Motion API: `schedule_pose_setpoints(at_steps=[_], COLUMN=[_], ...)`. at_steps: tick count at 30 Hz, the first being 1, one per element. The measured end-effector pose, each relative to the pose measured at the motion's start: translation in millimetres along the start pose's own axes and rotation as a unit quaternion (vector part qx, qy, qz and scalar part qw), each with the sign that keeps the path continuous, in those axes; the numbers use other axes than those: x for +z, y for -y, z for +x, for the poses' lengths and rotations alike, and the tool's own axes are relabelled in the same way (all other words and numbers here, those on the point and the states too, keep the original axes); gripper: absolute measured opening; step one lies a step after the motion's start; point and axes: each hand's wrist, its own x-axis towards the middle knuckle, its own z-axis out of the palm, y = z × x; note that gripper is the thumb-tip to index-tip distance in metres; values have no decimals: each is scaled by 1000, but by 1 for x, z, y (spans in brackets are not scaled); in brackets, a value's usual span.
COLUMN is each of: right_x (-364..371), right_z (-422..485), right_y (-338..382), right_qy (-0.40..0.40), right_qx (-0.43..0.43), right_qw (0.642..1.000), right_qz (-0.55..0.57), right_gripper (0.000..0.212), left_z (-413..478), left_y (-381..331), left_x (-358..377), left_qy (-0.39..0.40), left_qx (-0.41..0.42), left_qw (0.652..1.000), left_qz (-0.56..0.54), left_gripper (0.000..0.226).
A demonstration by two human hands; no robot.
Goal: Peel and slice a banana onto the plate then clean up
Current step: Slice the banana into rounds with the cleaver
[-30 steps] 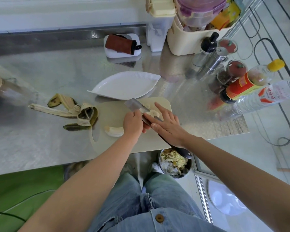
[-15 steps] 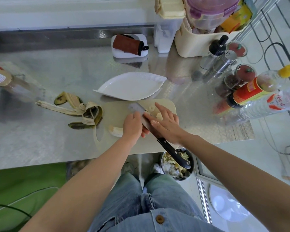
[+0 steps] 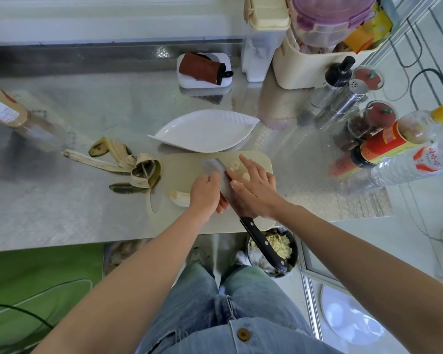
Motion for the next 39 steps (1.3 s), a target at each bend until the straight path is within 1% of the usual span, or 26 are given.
schedule_pose_setpoints(at_steps=[3, 4, 7, 8, 10, 12, 13, 14, 16, 18, 20, 21, 22, 23, 24, 25, 26, 27, 30, 33, 35, 39], right_x=[0, -1, -14, -20, -29, -29, -26, -22, -17, -16, -17, -18, -19, -20, -21, -21, -22, -22, -17, -9, -6, -2], right_z=[1, -1, -10, -15, -27, -39, -43, -45, -43, -40, -38, -38, -38, -38, -37, -36, -37, -38, -40, -39, -38, -38], right_y=[-4, -5, -2, 0, 3, 4, 3, 1, -1, -3, -7, -8, -10, -14, -15, -19, -21, -23, -25, -23, -22, -20], right_qy=[-17, -26, -62, -61, -16, 47, 54, 42, 4, -30, -80, -102, -117, -124, -131, -131, -121, -108, -70, -85, -99, -111], right_qx=[45, 48, 11, -3, -23, -30, -35, -40, -36, -12, 3, 3, 8, 17, 32, 48, 62, 69, 78, 91, 96, 115], right_qw=[999, 998, 997, 997, 998, 998, 996, 996, 997, 999, 997, 994, 991, 987, 983, 980, 980, 982, 987, 985, 983, 976], right_qz=[11, 15, 38, 53, 48, -26, -60, -74, -66, -29, 17, 40, 69, 101, 128, 142, 145, 141, 123, 121, 126, 146], right_gripper=[57, 56, 68, 72, 81, 91, 91, 86, 72, 63, 50, 39, 24, 8, 10, 18, 23, 26, 29, 31, 31, 31], left_z=[0, 0, 4, 5, 8, 9, 9, 10, 9, 9, 10, 10, 12, 15, 17, 18, 18, 18, 17, 18, 18, 16], left_y=[0, 0, 2, 2, 0, -6, -9, -11, -13, -11, -4, 2, 11, 21, 32, 42, 50, 58, 66, 66, 69, 73], left_x=[-1, -1, 0, 1, 4, 7, 9, 11, 14, 13, 5, -1, -7, -14, -19, -24, -27, -28, -31, -37, -46, -66], left_qy=[-3, -5, -17, -28, -53, -64, -65, -62, -50, -29, -25, -33, -43, -55, -66, -66, -61, -56, -74, -60, -62, -85], left_qx=[1, 1, 5, 7, 8, 14, 19, 23, 37, 58, 89, 115, 149, 177, 204, 222, 237, 251, 287, 313, 331, 319], left_qw=[1000, 1000, 1000, 1000, 999, 998, 998, 998, 998, 998, 996, 991, 976, 942, 895, 855, 829, 815, 796, 791, 796, 817], left_qz=[0, 2, 3, 4, -1, -7, 1, 10, 12, -4, 15, 64, 155, 279, 391, 464, 503, 519, 527, 522, 504, 474], left_gripper=[33, 33, 38, 42, 45, 45, 45, 45, 47, 48, 47, 48, 52, 55, 52, 47, 46, 45, 40, 38, 39, 41])
